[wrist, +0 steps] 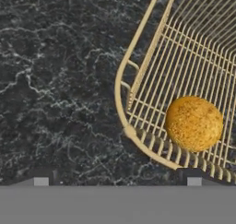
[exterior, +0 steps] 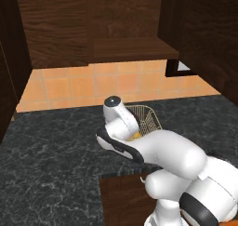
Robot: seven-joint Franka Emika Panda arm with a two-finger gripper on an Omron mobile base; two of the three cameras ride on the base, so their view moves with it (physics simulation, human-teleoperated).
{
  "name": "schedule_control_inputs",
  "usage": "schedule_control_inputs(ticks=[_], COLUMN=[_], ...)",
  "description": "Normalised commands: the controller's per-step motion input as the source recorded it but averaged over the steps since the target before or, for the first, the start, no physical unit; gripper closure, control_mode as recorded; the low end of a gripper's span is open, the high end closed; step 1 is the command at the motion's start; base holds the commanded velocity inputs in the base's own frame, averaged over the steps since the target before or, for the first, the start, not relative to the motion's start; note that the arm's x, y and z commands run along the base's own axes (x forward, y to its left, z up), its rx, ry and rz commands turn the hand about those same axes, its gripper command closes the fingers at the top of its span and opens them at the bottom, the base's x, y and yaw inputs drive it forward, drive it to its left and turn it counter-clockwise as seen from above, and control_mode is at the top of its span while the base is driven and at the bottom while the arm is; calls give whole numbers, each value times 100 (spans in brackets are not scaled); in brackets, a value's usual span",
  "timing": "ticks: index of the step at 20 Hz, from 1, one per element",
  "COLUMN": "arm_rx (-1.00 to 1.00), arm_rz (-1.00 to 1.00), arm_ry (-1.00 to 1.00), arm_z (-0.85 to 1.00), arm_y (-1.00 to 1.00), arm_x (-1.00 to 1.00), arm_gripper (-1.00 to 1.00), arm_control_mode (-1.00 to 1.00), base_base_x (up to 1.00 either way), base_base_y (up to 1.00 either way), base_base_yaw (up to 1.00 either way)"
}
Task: Open the cabinet, pick up the bread from the cabinet and place it in the basket. Then move the basket to the dining counter.
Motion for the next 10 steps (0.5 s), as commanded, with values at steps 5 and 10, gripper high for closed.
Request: schedule_control_inputs(ticks=[5, 10], arm_rx=[-6, 0], arm_rz=[3, 1], arm_ry=[4, 2], arm_z=[-6, -3], arm_y=[-7, -5], arm_x=[32, 23], arm_gripper=[-100, -100], arm_control_mode=[-100, -100], base_base_x=[0, 0], base_base_y=[0, 0], base_base_yaw=[0, 0])
